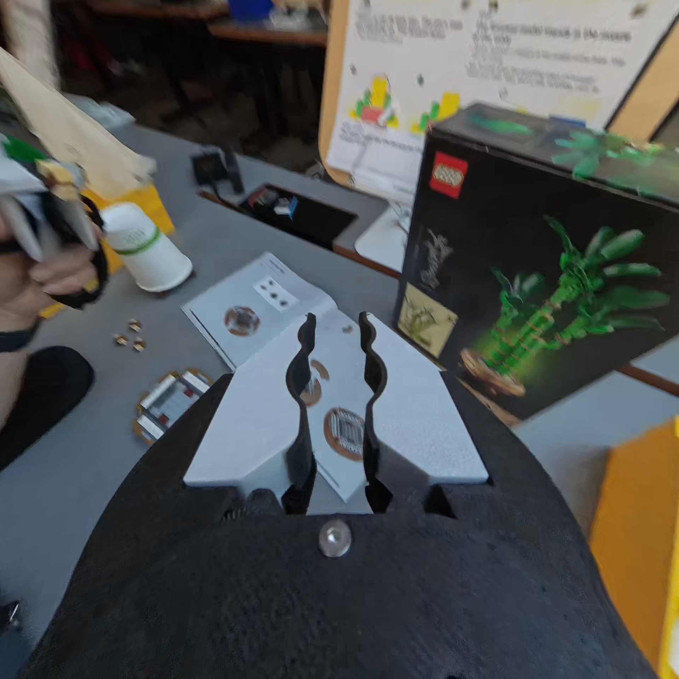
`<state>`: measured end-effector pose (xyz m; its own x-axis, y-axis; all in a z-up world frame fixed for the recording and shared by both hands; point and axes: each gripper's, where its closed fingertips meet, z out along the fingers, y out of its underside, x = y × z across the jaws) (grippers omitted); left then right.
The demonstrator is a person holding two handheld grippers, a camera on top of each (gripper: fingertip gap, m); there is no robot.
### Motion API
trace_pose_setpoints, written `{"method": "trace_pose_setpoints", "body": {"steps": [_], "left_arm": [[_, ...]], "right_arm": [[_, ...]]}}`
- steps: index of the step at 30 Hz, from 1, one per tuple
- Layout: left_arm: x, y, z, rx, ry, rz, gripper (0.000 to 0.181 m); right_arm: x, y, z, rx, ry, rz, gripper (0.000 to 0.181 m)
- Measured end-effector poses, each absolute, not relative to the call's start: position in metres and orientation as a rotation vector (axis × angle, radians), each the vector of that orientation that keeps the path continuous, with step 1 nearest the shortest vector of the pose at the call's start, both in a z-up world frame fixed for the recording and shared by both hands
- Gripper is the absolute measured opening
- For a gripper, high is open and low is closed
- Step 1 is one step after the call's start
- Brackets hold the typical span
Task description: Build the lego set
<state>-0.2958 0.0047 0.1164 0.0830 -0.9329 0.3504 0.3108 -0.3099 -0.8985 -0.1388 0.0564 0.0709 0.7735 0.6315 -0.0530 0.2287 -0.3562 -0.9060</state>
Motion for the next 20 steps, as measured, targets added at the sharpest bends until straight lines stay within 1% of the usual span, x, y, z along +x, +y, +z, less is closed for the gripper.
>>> {"method": "trace_pose_setpoints", "body": {"steps": [1,4,7,8,10,13,16,20], "left_arm": [[-0.298,0.006,0.117,-1.280,0.703,-1.460,0.008],[-0.306,0.011,0.117,-1.293,0.688,-1.432,0.008],[-0.309,0.014,0.116,-1.303,0.674,-1.435,0.008],[-0.309,0.015,0.114,-1.310,0.676,-1.433,0.008],[-0.308,0.016,0.111,-1.324,0.681,-1.426,0.008],[-0.304,0.014,0.103,-1.354,0.689,-1.411,0.008],[-0.301,0.015,0.095,-1.385,0.674,-1.366,0.008],[-0.301,0.015,0.097,-1.350,0.609,-1.348,0.008]], "right_arm": [[-0.127,0.049,0.059,-2.052,-0.654,0.362,0.022],[-0.119,0.011,0.029,-2.325,-0.727,0.202,0.022],[-0.115,-0.010,0.011,-2.468,-0.818,0.069,0.024],[-0.108,-0.010,0.007,-2.495,-0.819,-0.022,0.032],[-0.089,-0.005,0.001,-2.503,-0.786,-0.256,0.036],[-0.083,-0.011,-0.018,-2.541,-0.873,-0.332,0.029],[-0.066,-0.005,-0.022,-2.538,-0.896,-0.471,0.024],[-0.058,-0.004,-0.018,-2.520,-0.891,-0.449,0.022]]}}
